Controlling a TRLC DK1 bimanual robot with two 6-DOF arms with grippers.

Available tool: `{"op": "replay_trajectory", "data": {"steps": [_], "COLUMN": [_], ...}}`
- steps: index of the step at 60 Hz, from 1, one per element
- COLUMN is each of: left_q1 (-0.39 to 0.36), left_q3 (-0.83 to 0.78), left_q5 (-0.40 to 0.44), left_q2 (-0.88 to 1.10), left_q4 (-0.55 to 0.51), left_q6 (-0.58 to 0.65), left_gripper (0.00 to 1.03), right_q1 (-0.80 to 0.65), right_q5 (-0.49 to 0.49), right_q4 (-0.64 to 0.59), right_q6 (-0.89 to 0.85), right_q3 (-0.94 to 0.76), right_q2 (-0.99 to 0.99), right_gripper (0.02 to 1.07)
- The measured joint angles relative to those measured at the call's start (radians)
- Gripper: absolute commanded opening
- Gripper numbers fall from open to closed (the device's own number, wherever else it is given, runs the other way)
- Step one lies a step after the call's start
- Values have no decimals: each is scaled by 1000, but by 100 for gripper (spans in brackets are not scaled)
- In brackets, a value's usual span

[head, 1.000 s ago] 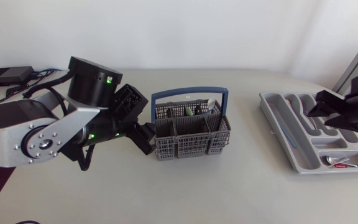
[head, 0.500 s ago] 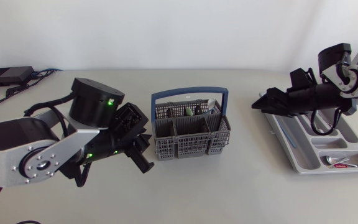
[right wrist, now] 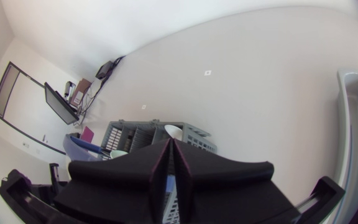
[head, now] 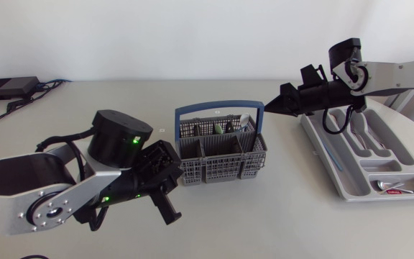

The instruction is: Sort the cutlery from the basket into the organizer compartments.

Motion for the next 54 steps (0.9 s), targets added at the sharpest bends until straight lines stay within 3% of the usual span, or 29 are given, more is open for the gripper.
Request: {"op": "replay_trajectory", "data": {"steps": [17, 28, 54], "left_q1": [2, 58, 202], "left_q3": [-5, -4, 79], "left_q5": [27, 30, 34], "left_q2": [78, 177, 359], "left_q4": [48, 152, 288], "left_q6": [22, 25, 48], "left_gripper": [4, 4, 4], "right_q1": [53, 57, 66], "right_q5": [-85, -105, -106], "right_q4": [-48, -192, -284], "right_q6": [33, -26, -130], "right_q3": [133, 132, -150], "right_q2": [80, 81, -209], "right_gripper": [7, 7, 7]}}
